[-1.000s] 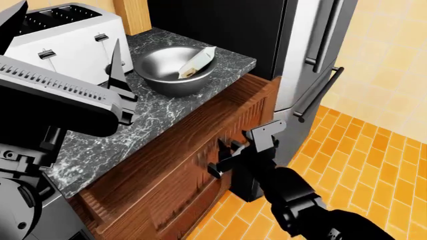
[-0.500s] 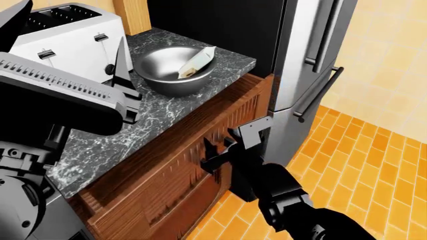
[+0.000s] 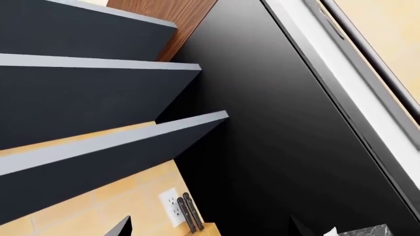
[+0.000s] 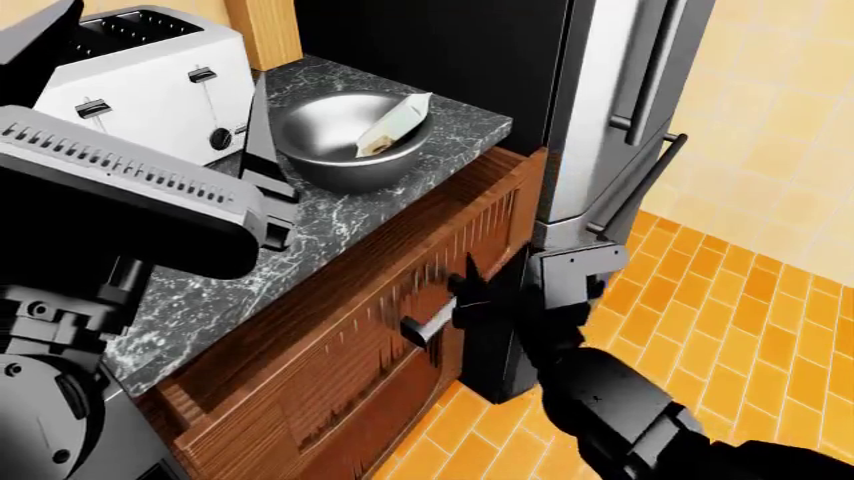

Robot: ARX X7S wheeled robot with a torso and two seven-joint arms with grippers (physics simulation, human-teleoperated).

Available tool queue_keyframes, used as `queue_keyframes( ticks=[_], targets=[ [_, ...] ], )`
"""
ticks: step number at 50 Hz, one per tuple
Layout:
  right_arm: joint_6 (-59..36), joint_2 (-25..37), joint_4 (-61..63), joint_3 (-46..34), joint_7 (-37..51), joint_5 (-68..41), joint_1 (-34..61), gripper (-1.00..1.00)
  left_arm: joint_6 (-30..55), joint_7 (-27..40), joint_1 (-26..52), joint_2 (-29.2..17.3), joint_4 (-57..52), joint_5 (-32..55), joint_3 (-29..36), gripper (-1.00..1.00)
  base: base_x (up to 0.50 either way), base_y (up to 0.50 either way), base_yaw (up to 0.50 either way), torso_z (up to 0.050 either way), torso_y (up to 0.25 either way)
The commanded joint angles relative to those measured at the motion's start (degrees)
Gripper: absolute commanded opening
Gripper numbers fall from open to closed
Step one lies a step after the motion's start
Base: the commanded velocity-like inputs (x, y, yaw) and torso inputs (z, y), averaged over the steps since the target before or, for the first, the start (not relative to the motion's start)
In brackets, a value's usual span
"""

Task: Place the bar in the bowl and close the drawer.

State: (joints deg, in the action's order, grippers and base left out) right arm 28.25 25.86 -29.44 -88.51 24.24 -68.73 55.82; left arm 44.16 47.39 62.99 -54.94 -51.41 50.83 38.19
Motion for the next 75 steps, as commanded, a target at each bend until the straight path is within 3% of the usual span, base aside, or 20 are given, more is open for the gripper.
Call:
queue_keyframes(
  ticks=[1,15,40,63,75],
  targets=[
    [2.5,12.0,17.4,0.4,17.3,5.3,-1.2,1.0,0.1,-0.5,0.9,1.9,0.2,-0.6,0.9,1.0,0.0,0.0,0.0,0.0,0.0],
    [3.6,26.7,37.1,0.7,35.6,15.8,-3.1,1.0,-2.8,-3.7,2.2,9.5,3.9,-4.9,4.4,1.0,0.0,0.0,0.0,0.0,0.0],
    [-0.7,46.2,61.5,4.3,57.9,23.7,-2.3,1.0,-16.9,-10.4,-1.2,27.1,18.6,-11.4,9.6,1.0,0.0,0.0,0.0,0.0,0.0],
    [-2.9,48.7,65.4,5.3,60.4,25.7,-2.7,1.0,-27.5,-17.7,-3.3,40.8,34.4,-16.4,15.5,1.0,0.0,0.0,0.0,0.0,0.0],
    [-4.2,49.0,66.5,5.8,60.2,25.7,-2.6,1.0,-33.3,-21.2,-4.1,49.3,48.8,-17.3,16.7,1.0,0.0,0.0,0.0,0.0,0.0]
  ],
)
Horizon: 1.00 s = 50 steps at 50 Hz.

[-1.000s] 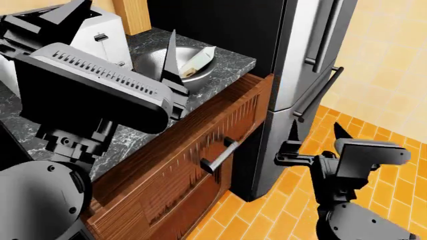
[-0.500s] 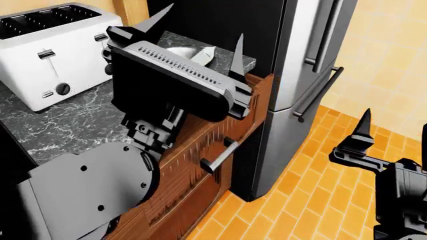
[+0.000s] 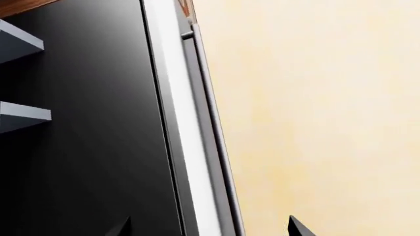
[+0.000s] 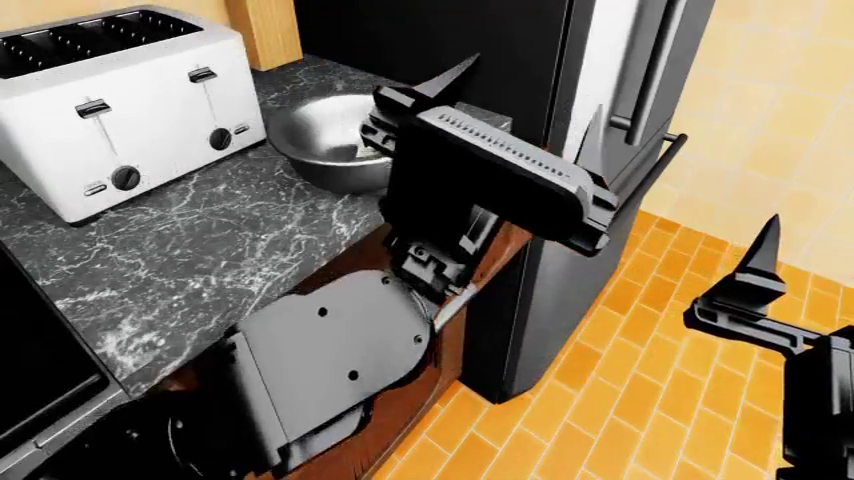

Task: Place the bar in the bowl and close the drawer.

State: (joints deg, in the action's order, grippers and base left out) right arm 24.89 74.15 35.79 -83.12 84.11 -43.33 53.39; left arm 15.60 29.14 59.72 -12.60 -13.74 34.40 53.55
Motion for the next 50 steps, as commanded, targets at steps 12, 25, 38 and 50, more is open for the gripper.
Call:
queue_keyframes(
  ticks=[12,25,38,50],
  targets=[
    [-3.2,0.4,1.8,1.6,-0.4,-1.2,1.3,1.0,-14.9,-3.6,-0.9,12.5,29.0,4.3,4.6,1.0,0.0,0.0,0.0,0.0,0.0],
    [-3.9,1.4,3.2,1.9,0.2,-0.8,0.8,1.0,-36.5,5.2,8.4,12.6,42.9,28.1,34.0,1.0,0.0,0.0,0.0,0.0,0.0],
    [-4.3,0.2,2.4,2.2,-0.1,-0.9,0.4,1.0,-33.4,7.4,4.7,12.6,45.1,26.1,35.2,1.0,0.0,0.0,0.0,0.0,0.0],
    [-4.8,-1.1,1.4,2.6,-0.8,-1.4,0.3,1.0,-33.9,11.7,0.4,12.6,48.8,24.7,35.2,1.0,0.0,0.0,0.0,0.0,0.0]
  ],
)
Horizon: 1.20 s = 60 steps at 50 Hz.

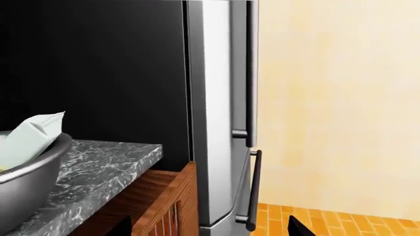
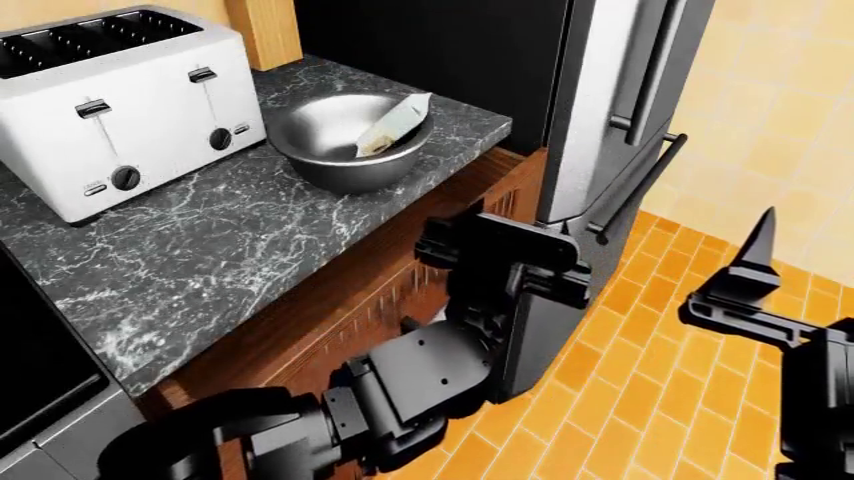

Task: Place the bar in the bowl and close the drawer.

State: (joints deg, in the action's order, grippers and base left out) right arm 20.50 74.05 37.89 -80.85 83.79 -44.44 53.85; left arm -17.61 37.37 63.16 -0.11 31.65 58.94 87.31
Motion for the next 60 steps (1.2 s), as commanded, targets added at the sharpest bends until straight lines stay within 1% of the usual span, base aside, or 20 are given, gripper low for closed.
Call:
queue_keyframes(
  ticks=[1,12,21,30,42,60],
  targets=[
    [-0.4,-1.0,-0.8,0.4,-0.5,-0.3,-0.2,1.0,-0.6,3.9,-3.4,0.1,3.4,0.0,1.4,1.0,0.0,0.0,0.0,0.0,0.0],
    [-0.4,-1.6,-1.2,0.7,-0.9,-0.2,-0.5,1.0,1.5,9.1,-7.1,0.1,2.2,-3.7,1.5,1.0,0.0,0.0,0.0,0.0,0.0],
    [-1.1,-1.6,-0.9,1.1,-1.4,-0.6,-0.2,1.0,1.4,12.7,-9.9,0.1,1.2,-5.6,1.4,1.0,0.0,0.0,0.0,0.0,0.0],
    [-1.5,-2.1,-1.2,1.3,-1.7,-0.7,-0.3,1.0,0.7,14.2,-11.7,0.1,1.9,-4.1,1.4,1.0,0.0,0.0,0.0,0.0,0.0],
    [-0.9,-2.5,-1.6,1.3,-1.8,-0.2,-1.5,1.0,0.3,13.3,-14.4,0.1,1.8,-1.8,1.4,1.0,0.0,0.0,0.0,0.0,0.0],
    [-0.7,-3.1,-2.1,1.6,-2.0,0.2,-2.3,1.0,-0.6,15.9,-16.8,0.1,2.2,-0.7,1.4,1.0,0.0,0.0,0.0,0.0,0.0]
  ],
)
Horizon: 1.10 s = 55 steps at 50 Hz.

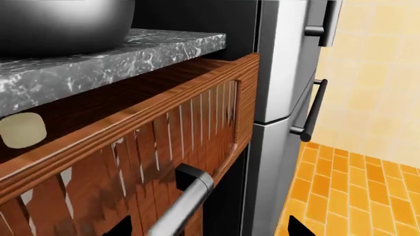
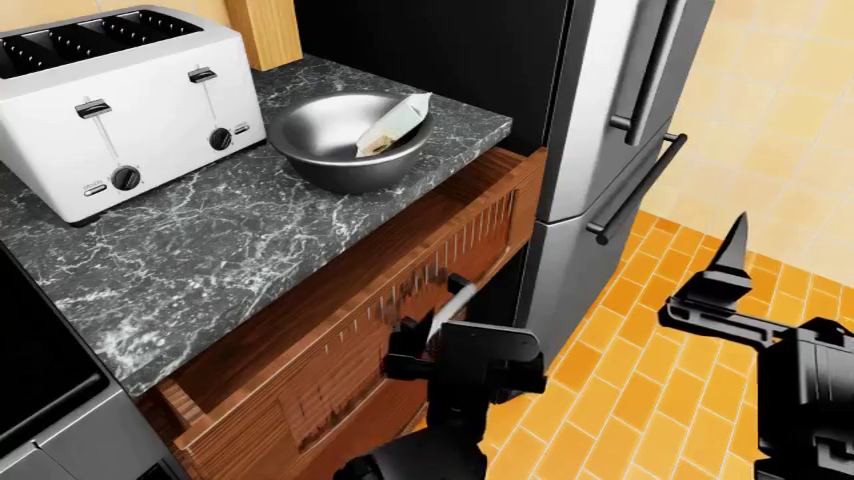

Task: Place the bar in the bowl and close the drawer.

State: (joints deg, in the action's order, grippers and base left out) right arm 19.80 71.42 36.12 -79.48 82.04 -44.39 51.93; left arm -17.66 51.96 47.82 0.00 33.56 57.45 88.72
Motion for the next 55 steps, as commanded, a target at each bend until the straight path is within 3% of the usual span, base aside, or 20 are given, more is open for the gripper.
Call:
queue_keyframes(
  ticks=[1,26,55],
  targets=[
    [0.0,-0.6,-0.5,0.2,-0.3,0.1,-0.4,1.0,-0.6,1.3,-1.5,0.0,0.4,0.8,0.0,1.0,0.0,0.0,0.0,0.0,0.0],
    [-1.9,-1.2,-0.5,1.1,-0.9,-0.7,-0.1,1.0,-3.9,3.2,-1.2,0.0,8.0,10.7,0.1,1.0,0.0,0.0,0.0,0.0,0.0],
    [-2.0,-1.1,-0.1,1.8,-0.7,-0.4,-1.2,1.0,-3.0,5.9,0.3,0.0,16.2,9.0,-0.3,1.0,0.0,0.0,0.0,0.0,0.0]
  ],
)
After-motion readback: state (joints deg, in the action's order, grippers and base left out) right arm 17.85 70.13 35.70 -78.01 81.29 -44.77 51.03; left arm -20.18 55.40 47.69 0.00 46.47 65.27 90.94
